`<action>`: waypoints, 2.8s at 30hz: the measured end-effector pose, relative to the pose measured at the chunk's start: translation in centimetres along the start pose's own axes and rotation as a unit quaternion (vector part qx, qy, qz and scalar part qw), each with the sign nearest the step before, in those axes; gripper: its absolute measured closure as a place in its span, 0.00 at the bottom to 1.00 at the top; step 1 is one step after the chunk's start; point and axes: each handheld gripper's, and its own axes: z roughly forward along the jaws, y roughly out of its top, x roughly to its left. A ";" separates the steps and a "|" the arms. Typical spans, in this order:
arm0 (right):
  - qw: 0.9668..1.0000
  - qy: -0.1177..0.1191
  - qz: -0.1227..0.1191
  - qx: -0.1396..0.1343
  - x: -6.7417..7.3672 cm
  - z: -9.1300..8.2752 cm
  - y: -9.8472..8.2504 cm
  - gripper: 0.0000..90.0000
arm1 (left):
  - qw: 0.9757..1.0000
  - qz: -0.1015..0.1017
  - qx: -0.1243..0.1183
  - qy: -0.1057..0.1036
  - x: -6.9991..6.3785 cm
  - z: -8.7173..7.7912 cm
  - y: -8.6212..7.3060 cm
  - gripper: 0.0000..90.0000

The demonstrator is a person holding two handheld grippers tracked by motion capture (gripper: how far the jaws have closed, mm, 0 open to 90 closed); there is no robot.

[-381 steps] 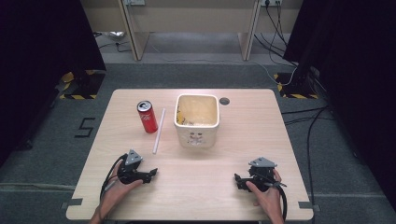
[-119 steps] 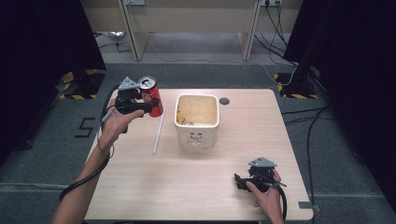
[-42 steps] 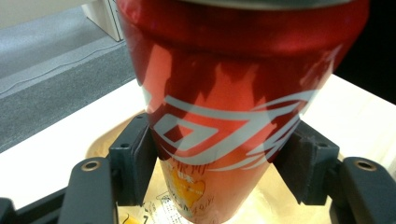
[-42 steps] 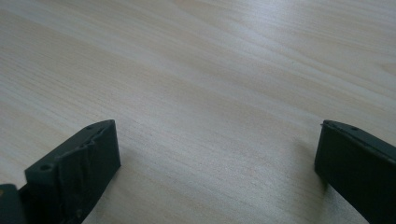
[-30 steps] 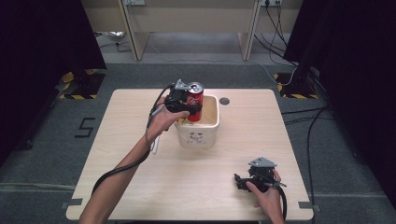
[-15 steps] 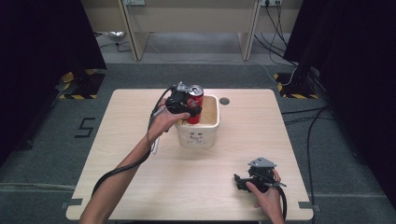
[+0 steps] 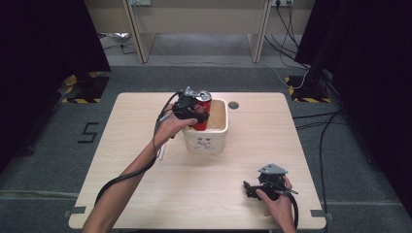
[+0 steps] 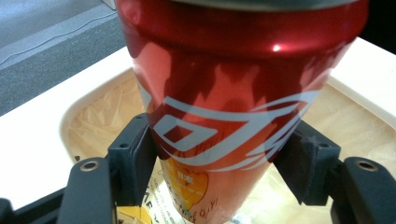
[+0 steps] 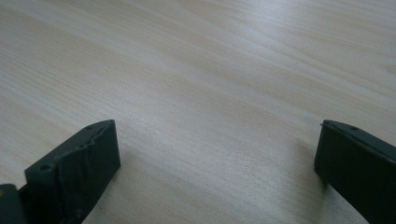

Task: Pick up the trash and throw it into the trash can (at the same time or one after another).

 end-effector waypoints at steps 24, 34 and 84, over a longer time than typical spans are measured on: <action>1.000 0.001 0.000 0.000 0.0 0.0 0.0 0.00 | 1.000 -0.004 -0.022 -0.008 -0.1 -1.5 0.5 0.31; 1.000 0.001 -0.001 -0.002 0.0 0.0 0.0 0.00 | 0.999 -0.008 -0.044 -0.014 0.0 -3.6 0.8 0.30; 1.000 0.001 -0.001 -0.001 0.0 0.0 0.0 0.00 | 0.990 -0.125 -0.047 0.035 9.6 -6.4 -9.3 0.35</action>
